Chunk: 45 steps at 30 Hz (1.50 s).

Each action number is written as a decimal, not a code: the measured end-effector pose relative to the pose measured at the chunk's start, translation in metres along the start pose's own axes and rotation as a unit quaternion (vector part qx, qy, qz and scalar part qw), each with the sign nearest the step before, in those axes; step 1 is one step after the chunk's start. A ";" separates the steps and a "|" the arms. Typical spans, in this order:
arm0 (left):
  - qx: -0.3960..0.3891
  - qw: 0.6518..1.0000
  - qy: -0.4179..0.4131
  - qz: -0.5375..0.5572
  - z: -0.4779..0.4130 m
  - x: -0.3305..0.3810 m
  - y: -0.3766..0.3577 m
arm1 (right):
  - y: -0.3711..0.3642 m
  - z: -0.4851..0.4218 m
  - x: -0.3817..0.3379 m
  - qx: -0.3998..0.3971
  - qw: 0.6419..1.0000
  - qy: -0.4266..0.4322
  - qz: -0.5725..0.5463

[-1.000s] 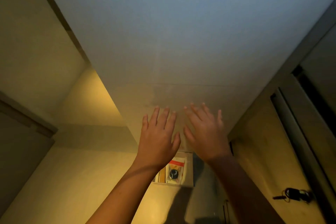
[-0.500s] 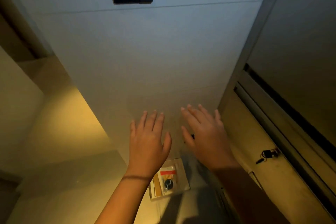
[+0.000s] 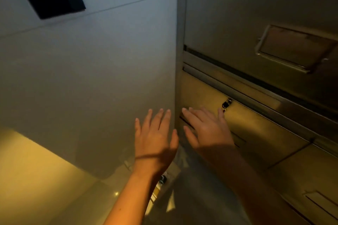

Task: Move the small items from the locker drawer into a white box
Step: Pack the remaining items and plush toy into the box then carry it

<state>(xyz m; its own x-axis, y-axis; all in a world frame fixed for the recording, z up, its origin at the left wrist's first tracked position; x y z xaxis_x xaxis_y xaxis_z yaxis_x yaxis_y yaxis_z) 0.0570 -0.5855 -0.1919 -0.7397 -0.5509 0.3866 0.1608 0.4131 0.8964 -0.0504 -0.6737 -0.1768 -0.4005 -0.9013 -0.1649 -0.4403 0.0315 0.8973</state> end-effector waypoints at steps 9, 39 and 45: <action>0.003 0.986 -0.152 0.072 0.020 0.081 -0.004 | 0.054 0.064 0.033 0.014 0.993 -0.104 0.056; -0.107 0.802 -0.539 0.233 0.396 0.502 -0.052 | 0.337 0.563 0.130 0.155 0.814 -0.499 0.256; -0.172 0.743 -0.592 0.262 0.454 0.556 -0.060 | 0.360 0.627 0.137 0.151 0.756 -0.569 0.287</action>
<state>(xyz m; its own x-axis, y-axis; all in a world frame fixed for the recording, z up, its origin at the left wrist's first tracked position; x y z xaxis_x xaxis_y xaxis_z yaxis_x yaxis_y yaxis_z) -0.6608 -0.5876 -0.1295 -0.5408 0.7277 0.4220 0.6355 0.0248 0.7717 -0.7679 -0.5151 -0.1327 -0.9512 0.2478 -0.1840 -0.0268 0.5276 0.8491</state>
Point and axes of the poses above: each hand's wrist, its own z-axis away from the middle knuckle, its own y-axis out of the back of the hand, x = y × z, the point moved 1 cm from there along -z, towards the middle knuckle, and after that the axes turned 10 degrees about y, right-handed, at the moved point
